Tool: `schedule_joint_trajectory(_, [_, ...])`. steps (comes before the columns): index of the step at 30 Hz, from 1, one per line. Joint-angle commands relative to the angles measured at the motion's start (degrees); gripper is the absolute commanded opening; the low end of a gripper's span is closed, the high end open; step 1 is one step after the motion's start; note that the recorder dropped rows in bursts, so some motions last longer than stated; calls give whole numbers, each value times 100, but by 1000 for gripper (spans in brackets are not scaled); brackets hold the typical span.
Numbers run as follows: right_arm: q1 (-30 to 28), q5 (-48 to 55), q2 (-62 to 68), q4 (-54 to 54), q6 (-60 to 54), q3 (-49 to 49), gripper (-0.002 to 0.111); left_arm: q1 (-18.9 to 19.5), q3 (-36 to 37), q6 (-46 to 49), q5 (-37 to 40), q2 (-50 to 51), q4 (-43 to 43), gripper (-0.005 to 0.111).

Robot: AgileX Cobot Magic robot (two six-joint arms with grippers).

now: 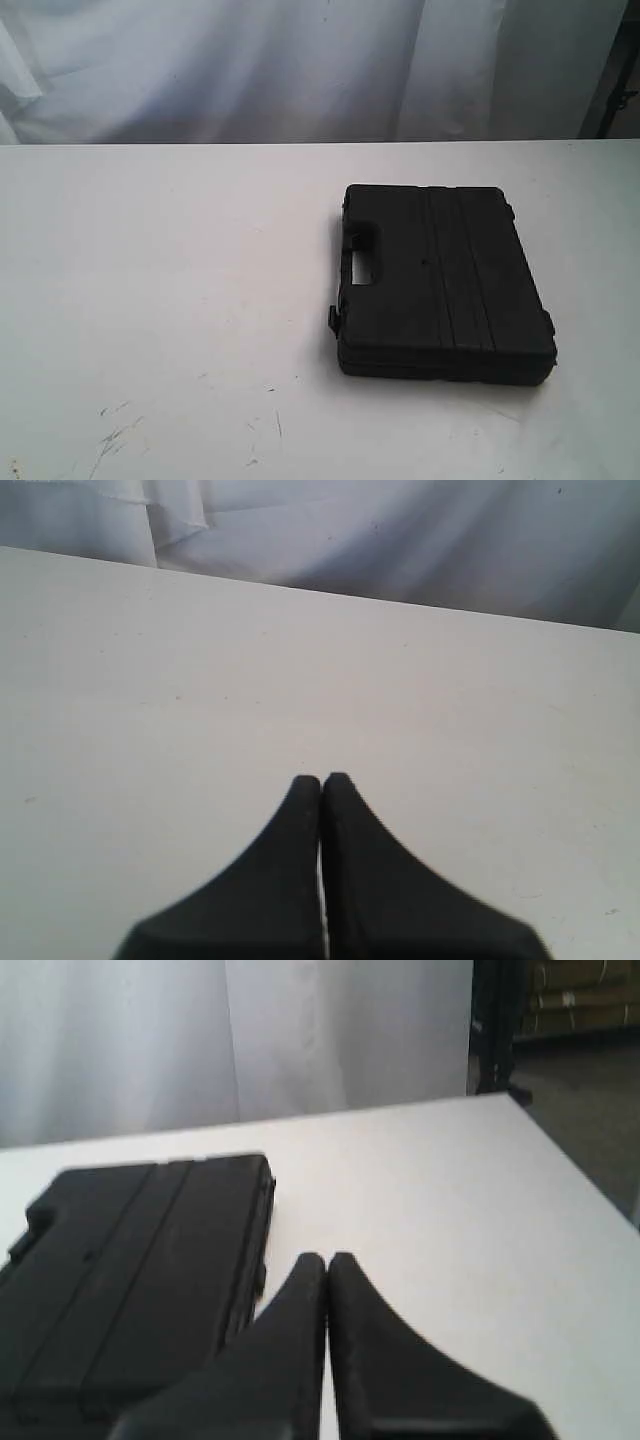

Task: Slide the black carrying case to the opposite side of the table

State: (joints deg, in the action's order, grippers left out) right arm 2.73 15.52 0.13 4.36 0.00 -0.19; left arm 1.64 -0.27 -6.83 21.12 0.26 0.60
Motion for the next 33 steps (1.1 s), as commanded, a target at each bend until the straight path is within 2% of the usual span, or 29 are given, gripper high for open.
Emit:
schedule_joint_trajectory(1, [-33,-1347,-13,50,0,19,0,5,27,-17,-30,-26,15,0])
schedule_joint_trajectory(6, [-33,-2322,-13,50,0,19,0,5,27,-6,-30,-26,15,0])
schedule_joint_trajectory(15, [-33,-2485,-13,50,0,19,0,5,27,-16,-30,-26,15,0])
schedule_joint_trajectory(19, [-33,-3394,-13,60,135,19,0,5,27,-16,-30,-26,15,0])
schedule_joint_trajectory(25, [-33,-2631,73,60,252,-1427,0,5,27,-6,-30,-26,15,0])
schedule_joint_trajectory(29, [-33,-2141,810,60,316,-2403,0,5,27,-6,-30,-26,15,0])
schedule_joint_trajectory(33, [-33,-1065,1949,60,316,-3389,0,5,27,-23,-30,-26,15,0])
